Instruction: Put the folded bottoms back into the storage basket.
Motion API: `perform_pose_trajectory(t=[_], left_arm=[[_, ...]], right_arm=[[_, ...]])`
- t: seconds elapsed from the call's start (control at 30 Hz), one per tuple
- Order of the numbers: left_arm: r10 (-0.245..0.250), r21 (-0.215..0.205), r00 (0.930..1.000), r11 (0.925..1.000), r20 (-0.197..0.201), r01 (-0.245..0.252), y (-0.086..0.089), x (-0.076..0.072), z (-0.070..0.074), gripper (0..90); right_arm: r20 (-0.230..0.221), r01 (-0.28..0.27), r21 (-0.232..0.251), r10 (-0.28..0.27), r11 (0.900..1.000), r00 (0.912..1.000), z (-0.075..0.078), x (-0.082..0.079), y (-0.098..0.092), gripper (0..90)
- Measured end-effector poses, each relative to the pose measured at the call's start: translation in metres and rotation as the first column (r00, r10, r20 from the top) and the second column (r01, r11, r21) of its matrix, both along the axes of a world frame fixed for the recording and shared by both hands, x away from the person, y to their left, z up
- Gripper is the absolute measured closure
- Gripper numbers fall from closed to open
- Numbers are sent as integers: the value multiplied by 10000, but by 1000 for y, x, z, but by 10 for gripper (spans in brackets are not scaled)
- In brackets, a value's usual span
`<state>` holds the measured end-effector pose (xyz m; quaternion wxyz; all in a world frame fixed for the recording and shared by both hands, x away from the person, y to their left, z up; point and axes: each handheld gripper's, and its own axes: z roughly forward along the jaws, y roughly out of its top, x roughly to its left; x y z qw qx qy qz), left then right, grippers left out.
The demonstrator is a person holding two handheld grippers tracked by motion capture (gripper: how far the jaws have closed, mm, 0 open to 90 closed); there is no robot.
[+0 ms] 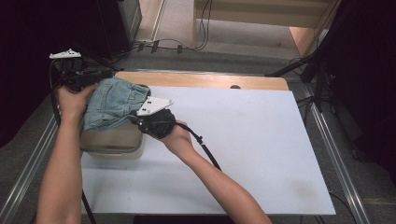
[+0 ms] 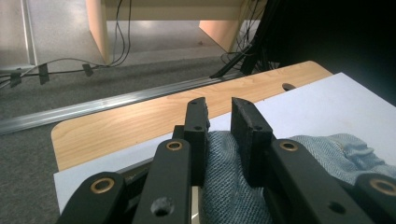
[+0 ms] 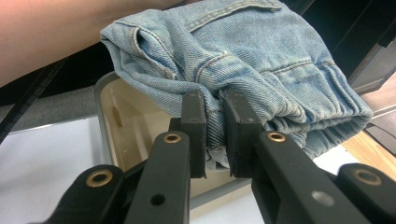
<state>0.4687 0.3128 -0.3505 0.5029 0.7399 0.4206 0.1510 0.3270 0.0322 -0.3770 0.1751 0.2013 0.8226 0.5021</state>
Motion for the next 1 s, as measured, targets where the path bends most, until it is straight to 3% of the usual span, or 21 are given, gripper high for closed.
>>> perform_pose_trajectory(t=[0.27,1.0], left_arm=[[-31,-114,10000,9999,-46,31,7,3,-4,778],[10,266,9997,9996,-227,-4,15,7,-10,779]], right_arm=[[-43,-54,-80,53,10000,10000,-2,1,9,779],[-311,-72,-349,62,9994,9995,-10,4,25,774]])
